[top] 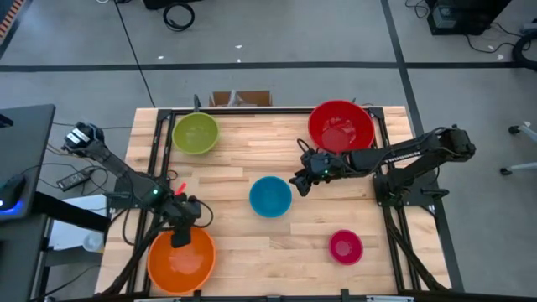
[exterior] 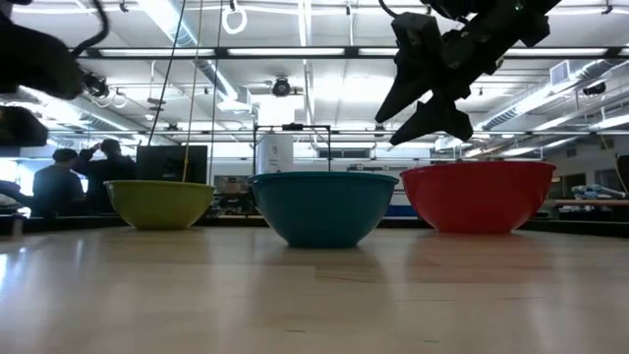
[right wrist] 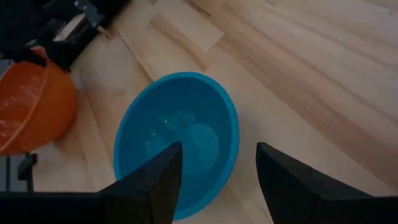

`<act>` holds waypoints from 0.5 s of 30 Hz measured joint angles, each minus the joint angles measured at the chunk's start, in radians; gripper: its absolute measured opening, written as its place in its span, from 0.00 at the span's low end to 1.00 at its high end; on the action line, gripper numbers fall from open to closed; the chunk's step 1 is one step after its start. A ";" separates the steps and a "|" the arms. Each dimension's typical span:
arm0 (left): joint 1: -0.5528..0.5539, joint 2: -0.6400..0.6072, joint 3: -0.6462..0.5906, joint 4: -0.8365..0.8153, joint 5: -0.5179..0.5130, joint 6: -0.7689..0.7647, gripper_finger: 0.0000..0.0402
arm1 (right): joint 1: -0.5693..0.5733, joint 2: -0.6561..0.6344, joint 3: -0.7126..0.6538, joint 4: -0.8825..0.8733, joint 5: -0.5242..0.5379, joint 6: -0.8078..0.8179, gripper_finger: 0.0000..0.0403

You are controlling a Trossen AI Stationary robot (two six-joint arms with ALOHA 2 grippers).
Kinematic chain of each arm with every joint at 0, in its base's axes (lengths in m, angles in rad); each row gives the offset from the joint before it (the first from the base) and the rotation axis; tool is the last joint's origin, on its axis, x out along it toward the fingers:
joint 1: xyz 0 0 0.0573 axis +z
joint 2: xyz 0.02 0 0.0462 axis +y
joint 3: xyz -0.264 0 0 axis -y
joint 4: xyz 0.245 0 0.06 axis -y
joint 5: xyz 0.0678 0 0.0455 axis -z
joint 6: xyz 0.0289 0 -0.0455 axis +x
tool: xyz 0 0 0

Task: Nest bowls inside each other
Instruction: Stack the orange bowl on top of the red bowl

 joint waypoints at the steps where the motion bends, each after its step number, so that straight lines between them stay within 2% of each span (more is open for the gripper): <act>1: 0.015 -0.002 0.004 -0.009 0.000 -0.004 0.04 | -0.002 0.000 0.008 -0.001 0.000 -0.004 0.52; 9: 0.176 -0.036 0.100 -0.117 -0.020 0.021 0.03 | -0.034 0.000 0.104 -0.029 0.043 -0.133 0.52; 15: 0.312 -0.036 0.157 -0.210 -0.078 0.027 0.02 | -0.085 0.000 0.128 -0.032 0.050 -0.184 0.52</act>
